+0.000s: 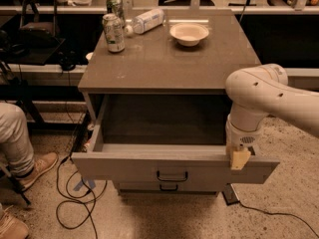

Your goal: Open top drawer

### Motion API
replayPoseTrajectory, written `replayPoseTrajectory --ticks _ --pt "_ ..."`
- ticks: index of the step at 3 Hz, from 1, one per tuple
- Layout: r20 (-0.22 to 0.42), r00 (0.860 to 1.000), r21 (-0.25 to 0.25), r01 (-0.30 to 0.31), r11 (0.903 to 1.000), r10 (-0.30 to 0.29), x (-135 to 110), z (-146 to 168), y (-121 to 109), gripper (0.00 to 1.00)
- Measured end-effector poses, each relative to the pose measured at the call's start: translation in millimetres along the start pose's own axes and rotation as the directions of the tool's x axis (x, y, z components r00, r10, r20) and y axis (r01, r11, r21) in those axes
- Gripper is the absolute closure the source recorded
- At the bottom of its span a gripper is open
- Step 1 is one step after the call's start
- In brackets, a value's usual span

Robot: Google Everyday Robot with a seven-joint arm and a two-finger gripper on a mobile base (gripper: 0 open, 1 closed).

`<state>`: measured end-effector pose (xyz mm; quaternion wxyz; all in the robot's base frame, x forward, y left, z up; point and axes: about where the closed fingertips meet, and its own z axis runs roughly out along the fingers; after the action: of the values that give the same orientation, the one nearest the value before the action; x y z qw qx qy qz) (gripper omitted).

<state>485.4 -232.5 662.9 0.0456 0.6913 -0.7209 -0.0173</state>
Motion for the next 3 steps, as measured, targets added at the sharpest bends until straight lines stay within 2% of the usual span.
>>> replayPoseTrajectory --ticks 1,2,3 --pt "-0.001 1.0 -0.003 0.0 1.0 0.0 0.5 1.4 0.9 0.53" --pt "-0.001 1.0 -0.005 0.0 1.0 0.0 0.7 2.2 1.4 0.3" --pt "-0.001 1.0 -0.01 0.002 1.0 -0.002 1.7 4.3 4.1 0.01"
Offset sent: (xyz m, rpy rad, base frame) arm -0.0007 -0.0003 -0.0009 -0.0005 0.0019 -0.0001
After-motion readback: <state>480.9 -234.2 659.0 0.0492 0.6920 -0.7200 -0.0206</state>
